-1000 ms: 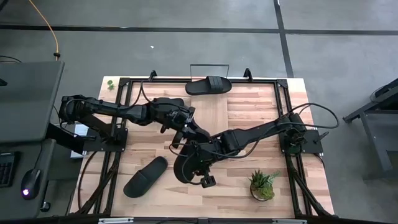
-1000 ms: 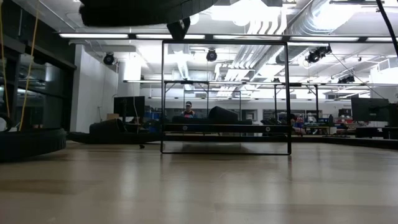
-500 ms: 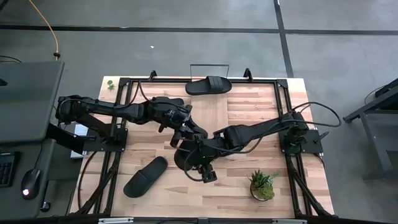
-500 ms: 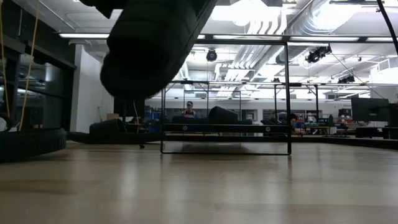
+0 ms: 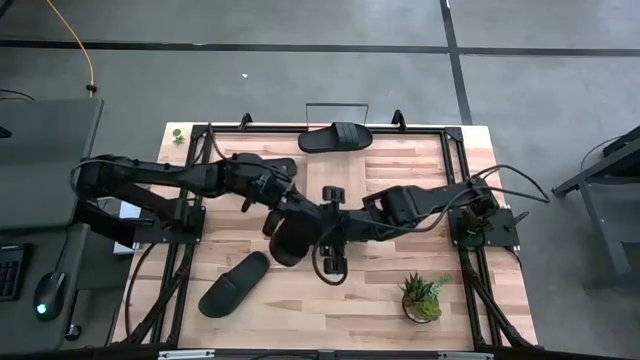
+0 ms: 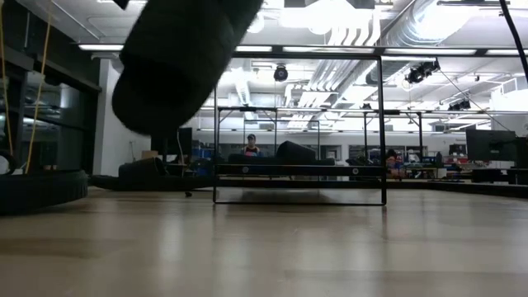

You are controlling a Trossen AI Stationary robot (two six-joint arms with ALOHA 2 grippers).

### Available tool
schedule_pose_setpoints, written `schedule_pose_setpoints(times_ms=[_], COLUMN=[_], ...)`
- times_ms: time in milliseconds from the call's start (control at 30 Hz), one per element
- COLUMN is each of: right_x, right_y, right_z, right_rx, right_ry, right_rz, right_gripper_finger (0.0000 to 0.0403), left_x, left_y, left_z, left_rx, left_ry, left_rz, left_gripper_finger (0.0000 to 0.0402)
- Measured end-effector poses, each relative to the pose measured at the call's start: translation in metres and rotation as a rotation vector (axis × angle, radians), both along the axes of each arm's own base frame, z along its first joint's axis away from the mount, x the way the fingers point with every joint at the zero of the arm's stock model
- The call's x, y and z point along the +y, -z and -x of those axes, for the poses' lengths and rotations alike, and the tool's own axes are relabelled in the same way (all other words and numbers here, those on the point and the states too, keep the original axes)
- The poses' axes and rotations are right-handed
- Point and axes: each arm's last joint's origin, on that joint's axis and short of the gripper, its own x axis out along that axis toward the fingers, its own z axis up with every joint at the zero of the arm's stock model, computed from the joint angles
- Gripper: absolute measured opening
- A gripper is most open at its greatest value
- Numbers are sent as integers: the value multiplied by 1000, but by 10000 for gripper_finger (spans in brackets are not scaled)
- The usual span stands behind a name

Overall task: Pick and place slides into the shelf
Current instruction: Put the black slide on the shelf

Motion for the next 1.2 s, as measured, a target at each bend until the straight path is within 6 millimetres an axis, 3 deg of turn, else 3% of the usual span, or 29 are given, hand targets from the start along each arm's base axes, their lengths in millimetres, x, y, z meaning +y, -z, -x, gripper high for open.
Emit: schedule_pose_setpoints(times_ms=[367, 600, 800, 1067, 1200], right_x=[1, 5, 5, 6, 10], right_y=[5, 4, 4, 4, 2], right_z=[8, 8, 8, 9, 8], right_rx=[63, 48, 49, 38, -7], right_ry=[77, 83, 83, 98, 111], right_rz=[-2, 17, 16, 30, 80], right_gripper_finger=[195, 195, 195, 195, 195], left_x=[-23, -37, -37, -33, -32], left_y=[-35, -46, -39, -32, -22], left_z=[43, 58, 71, 119, 140], left_rx=[-90, -133, -248, -482, -570], left_ry=[-43, -105, -185, -246, -270], left_rz=[-116, -189, -171, -115, -75], left_gripper_finger=[71, 59, 71, 59, 73])
